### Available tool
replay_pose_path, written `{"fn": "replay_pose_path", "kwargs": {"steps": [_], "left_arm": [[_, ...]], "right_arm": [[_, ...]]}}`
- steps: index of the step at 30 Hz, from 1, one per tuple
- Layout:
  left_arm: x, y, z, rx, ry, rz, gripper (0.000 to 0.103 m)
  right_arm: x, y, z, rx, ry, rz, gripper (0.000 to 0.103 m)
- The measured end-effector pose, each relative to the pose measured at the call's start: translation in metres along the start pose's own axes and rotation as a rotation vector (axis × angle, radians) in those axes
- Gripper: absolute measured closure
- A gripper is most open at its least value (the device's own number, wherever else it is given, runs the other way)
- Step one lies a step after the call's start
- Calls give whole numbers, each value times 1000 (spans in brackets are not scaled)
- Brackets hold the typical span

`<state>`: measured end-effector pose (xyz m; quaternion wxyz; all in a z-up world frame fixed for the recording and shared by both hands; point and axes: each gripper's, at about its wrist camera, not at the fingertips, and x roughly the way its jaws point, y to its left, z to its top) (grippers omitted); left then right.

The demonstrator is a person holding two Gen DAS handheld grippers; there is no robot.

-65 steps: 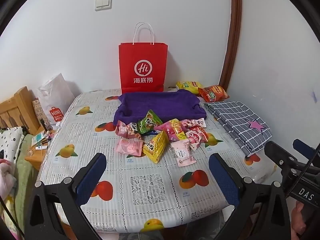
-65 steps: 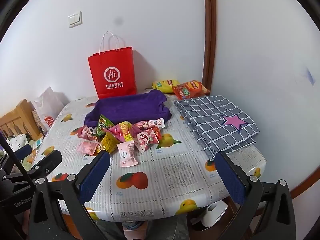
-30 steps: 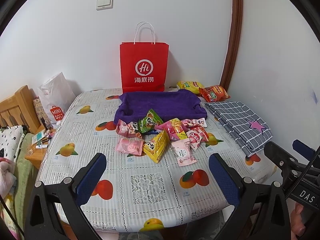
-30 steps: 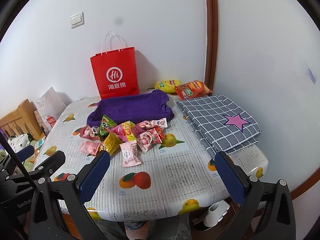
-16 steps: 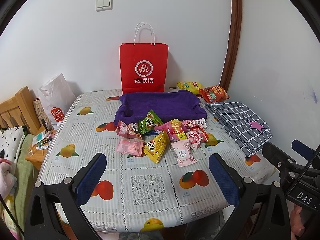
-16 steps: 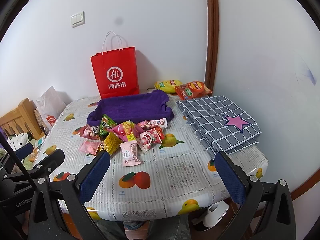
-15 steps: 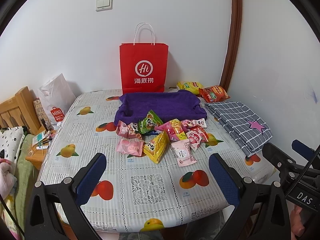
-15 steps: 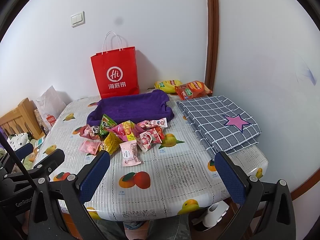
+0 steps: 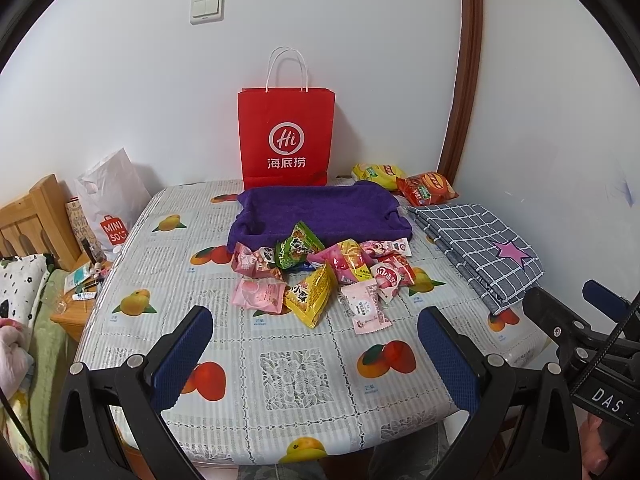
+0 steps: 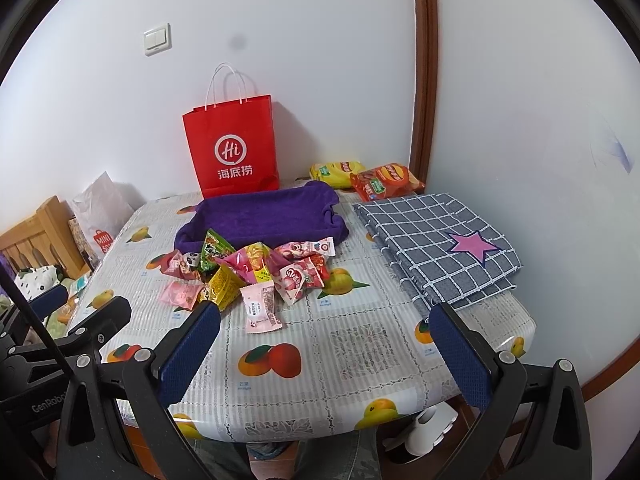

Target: Organize snacks

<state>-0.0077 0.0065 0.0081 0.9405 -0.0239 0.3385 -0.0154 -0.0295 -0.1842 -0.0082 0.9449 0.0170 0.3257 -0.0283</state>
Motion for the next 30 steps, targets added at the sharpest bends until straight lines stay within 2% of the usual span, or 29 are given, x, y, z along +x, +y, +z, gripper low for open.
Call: {"fn": "replay_pose_path", "kwargs": {"steps": [30], "left_arm": [[-4,-1,-1,-4,-8,6,0]], "right_arm": [[-6,5,-3,-13,-16,24,0]]}}
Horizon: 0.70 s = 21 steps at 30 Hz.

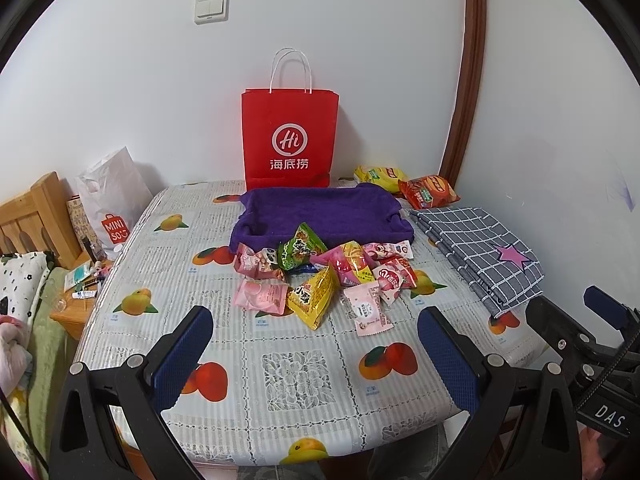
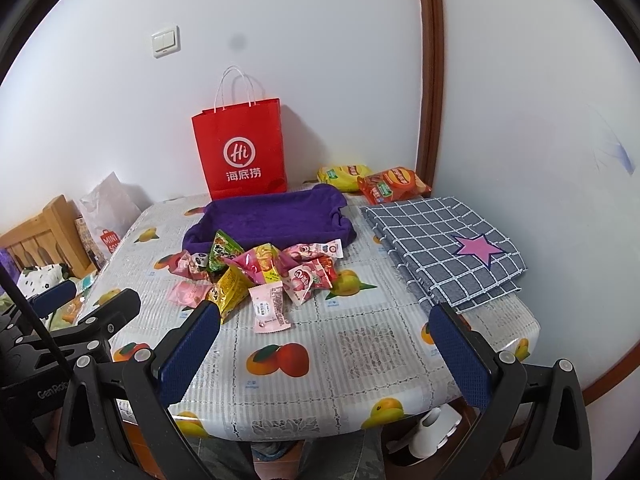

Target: Organize snacks

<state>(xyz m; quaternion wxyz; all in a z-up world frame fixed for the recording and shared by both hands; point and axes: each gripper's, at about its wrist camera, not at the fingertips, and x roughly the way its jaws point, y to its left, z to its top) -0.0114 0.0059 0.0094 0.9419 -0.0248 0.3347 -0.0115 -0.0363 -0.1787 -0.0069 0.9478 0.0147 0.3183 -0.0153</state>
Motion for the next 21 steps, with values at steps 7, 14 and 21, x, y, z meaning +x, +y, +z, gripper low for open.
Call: {"fn": "replay_pose_path", "kwargs": {"steps": [7,14,21], "left_arm": [[20,3,-1,-2,33,-5,0],[69,16,-10,-20,127,22,0],[119,54,-25,-84,218,69,0]], "right_arm": [[22,-4,-5,2,22,48,0],[78,-10,-18,42,132,71,2],[134,-3,-33,46,207,118,16]]}}
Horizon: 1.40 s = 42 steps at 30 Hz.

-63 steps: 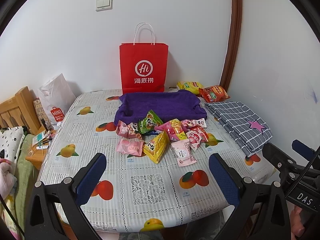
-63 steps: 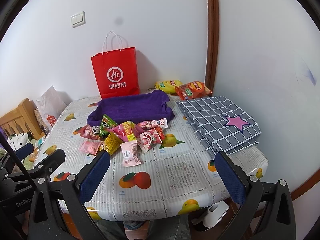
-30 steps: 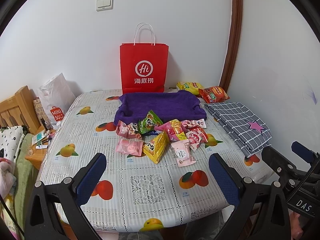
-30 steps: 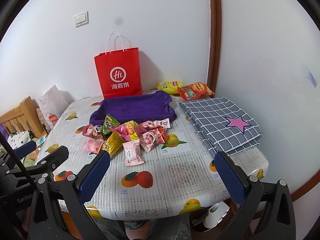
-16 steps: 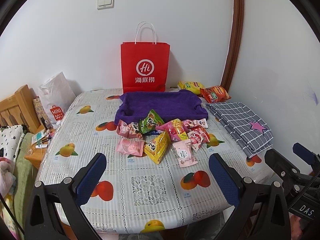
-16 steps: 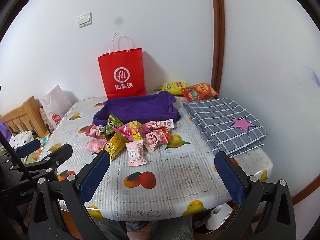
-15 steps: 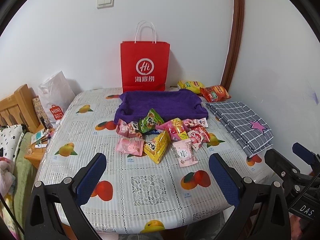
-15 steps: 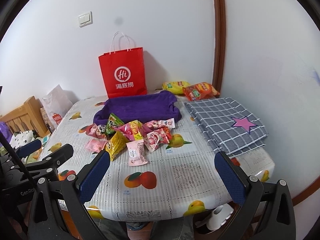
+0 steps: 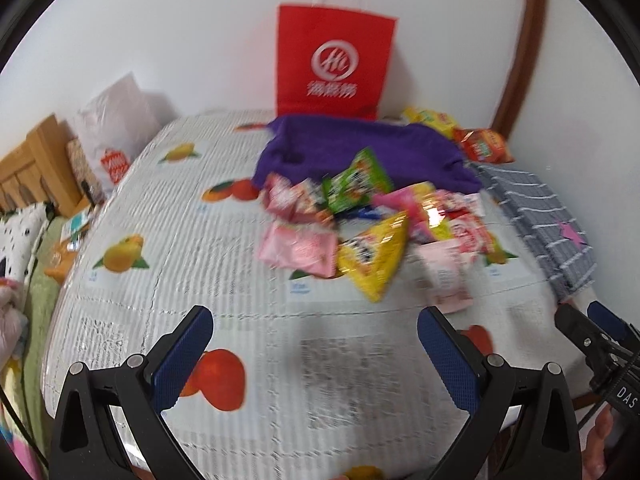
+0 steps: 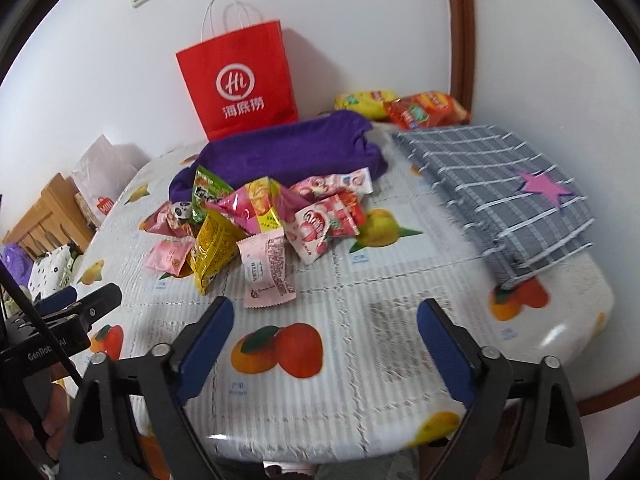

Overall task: Organize snacks
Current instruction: 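Grasp a pink candy wrapper with the right tool while the left tool approaches the pile, then grasp a pink peach-print wrapper with the left tool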

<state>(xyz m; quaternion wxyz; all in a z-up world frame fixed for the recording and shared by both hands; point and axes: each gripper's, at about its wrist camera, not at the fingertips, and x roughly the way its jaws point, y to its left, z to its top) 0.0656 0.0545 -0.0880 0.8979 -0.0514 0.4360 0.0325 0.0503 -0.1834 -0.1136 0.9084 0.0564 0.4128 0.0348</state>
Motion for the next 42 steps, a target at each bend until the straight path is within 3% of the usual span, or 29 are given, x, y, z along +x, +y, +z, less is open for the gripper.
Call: {"fn": "replay_pose_path", "kwargs": {"steps": [6,13,16,21,22,23,29,37,42], "left_arm": [[27,33,0,-50,46,26,1],[48,65,1,-85,72,36,2],[57,74,-1,-99,91,23,2],[72,85,-3,-123,118,-12,2],[73,85,-3,-122,120,-15,2],[74,84,-3,-119,121,-18,2],[81,72,8,-84,114,-60,2],[100,41,34,-4,110,-104,2],[124,20,40,64,156,-59,2]], "right_arm": [[37,14,7,-7,18,90,19],[89,44,10,-121,74,27,22],[110,49,11,-135,101,-14,27],[127,57,13,-133,116,-14,46],[128,59,13,-143,110,-20,49],[127,61,13,-159,106,-23,58],[113,56,12,-153,99,2,60],[83,30,12,-144,76,-38,60],[77,18,13,-135,81,-52,60]]}}
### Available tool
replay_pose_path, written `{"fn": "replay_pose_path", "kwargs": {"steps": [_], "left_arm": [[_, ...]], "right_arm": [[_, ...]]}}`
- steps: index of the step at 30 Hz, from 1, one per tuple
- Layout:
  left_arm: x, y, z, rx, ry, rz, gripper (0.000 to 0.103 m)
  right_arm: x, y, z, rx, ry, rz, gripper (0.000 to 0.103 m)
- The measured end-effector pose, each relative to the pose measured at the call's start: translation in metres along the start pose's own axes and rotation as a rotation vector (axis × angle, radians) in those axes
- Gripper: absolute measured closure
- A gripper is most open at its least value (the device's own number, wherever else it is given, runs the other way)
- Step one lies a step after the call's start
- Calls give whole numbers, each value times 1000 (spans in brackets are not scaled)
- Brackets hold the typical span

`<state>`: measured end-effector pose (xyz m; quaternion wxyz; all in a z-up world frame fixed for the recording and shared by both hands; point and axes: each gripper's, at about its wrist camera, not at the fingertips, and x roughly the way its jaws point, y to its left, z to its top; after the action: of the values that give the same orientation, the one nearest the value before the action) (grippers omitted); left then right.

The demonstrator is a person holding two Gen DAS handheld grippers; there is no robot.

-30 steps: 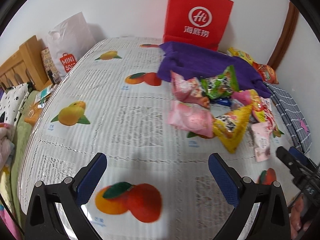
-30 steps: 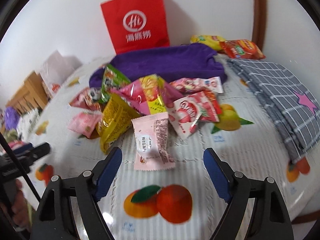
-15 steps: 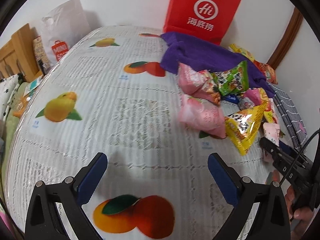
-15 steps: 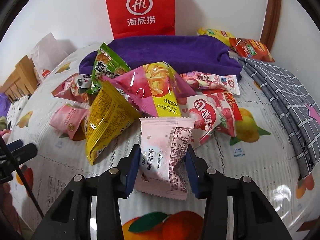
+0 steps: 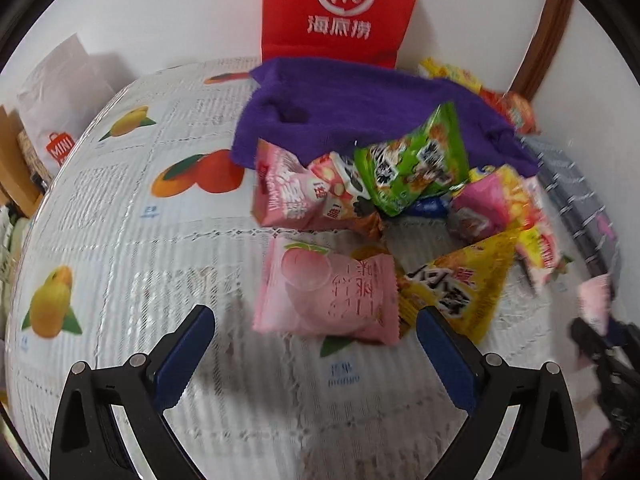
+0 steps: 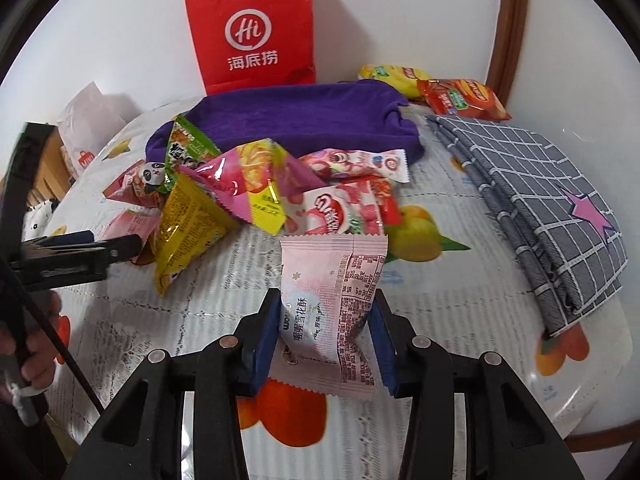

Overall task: Organize snacks
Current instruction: 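Grasp a pink peach-print wrapper with the left tool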

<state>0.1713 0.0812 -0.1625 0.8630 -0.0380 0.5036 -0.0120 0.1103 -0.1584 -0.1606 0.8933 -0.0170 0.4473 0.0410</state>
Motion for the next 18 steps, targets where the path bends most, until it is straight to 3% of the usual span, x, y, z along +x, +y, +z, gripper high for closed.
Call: {"fn": "replay_pose_path", "kwargs": {"steps": [6,9,11,13,15,16,18], "left_arm": [[20,-9,3,41,18,70,2],[19,-8,4,41,9,64,5],[17,-7,3,43,-12,69,14],[14,-6,4,54,-31,64,34],[12,-5,5,56,-30,56,42],[11,-4,4,57,-30,56,50],[8,1,5,42,-29,37,55]], "right_arm": [[-3,-6,3,11,-10,-3,60],[-3,-6,4,14,-12,-2,60],[-2,-5,5,16,-10,-1,60],[-3,-4,5,17,-10,1,60],[-6,-3,5,21,-16,3,60],[-8,-2,4,22,-19,4,60],[-13,0,5,24,-29,6,60]]}}
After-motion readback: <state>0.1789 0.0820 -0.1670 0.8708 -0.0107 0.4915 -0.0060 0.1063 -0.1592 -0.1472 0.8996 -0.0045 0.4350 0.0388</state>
